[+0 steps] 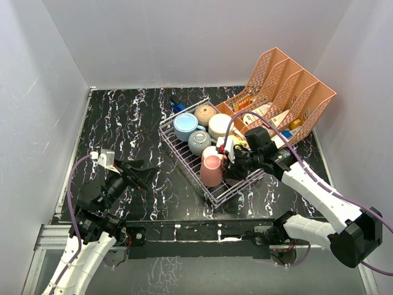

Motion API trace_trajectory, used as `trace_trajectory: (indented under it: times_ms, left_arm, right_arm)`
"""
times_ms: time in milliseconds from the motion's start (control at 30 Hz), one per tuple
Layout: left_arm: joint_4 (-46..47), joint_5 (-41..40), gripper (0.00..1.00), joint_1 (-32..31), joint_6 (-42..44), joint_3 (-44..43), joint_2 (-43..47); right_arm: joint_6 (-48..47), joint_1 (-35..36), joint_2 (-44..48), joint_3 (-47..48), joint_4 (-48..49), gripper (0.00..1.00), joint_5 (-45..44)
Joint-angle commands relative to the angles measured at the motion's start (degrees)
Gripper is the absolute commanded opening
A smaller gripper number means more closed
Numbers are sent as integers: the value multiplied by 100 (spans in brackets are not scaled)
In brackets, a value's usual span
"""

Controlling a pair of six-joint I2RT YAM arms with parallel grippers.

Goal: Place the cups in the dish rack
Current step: Turn the cup upside down in the dish rack.

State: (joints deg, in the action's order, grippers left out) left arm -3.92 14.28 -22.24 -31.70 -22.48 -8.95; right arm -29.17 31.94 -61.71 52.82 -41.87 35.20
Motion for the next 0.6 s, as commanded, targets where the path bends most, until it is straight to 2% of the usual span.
trace_trajectory:
  times_ms: [0, 233, 567]
  left_arm:
    - [52, -22, 97, 22, 9, 44, -8]
    - [134, 81, 97, 27, 15, 29, -132]
    - [255, 140, 97, 27, -135, 84, -154]
  right_arm:
    - [347, 78, 347, -35, 685, 8, 19]
    - [633, 86, 417, -213, 781, 8, -203]
    - [565, 232, 277, -412, 837, 8, -388]
